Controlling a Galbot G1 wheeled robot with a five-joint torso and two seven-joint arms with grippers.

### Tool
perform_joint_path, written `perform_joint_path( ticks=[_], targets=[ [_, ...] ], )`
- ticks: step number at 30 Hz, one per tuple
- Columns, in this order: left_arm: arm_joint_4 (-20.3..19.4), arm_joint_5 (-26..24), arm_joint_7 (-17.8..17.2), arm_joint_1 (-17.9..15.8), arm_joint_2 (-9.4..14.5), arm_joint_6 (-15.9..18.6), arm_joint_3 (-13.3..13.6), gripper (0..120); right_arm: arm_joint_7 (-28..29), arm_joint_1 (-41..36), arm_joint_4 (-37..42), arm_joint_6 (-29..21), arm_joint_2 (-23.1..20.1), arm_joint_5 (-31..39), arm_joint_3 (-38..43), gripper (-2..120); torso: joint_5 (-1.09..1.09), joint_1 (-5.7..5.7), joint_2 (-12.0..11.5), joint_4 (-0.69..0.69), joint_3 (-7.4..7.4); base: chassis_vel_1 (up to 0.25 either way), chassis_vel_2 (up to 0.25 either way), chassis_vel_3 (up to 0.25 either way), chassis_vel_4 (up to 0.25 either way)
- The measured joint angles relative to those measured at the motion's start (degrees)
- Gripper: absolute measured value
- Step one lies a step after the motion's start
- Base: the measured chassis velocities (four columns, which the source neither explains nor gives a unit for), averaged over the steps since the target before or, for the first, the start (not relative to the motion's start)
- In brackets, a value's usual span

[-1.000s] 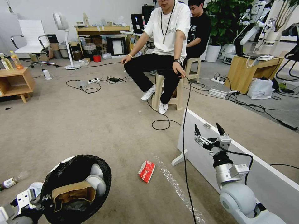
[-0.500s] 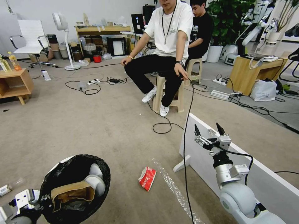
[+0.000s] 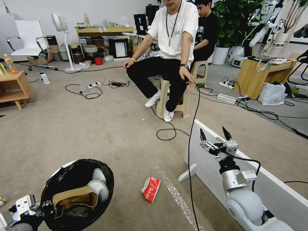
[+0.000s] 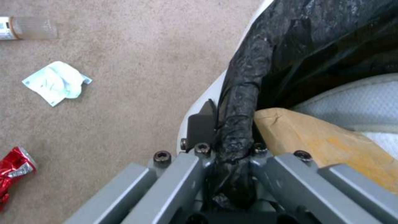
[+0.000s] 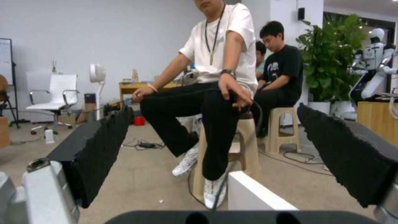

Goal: Pick up the trash bin and place the garbage on the floor into it.

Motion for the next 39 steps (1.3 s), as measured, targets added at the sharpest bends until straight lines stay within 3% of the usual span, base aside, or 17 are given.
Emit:
perform_joint_path(
  ticks=[39],
  targets=[
    [1.03,-0.31,0.09,-0.61,0.89,0.0,0.05,1,-0.11,0.12,0.13,-0.31,0.17,-0.1,-0.28,100,0.0,0.0,-0.01,0.0,0.0,0.0,0.0,0.0,0.0]
  ],
)
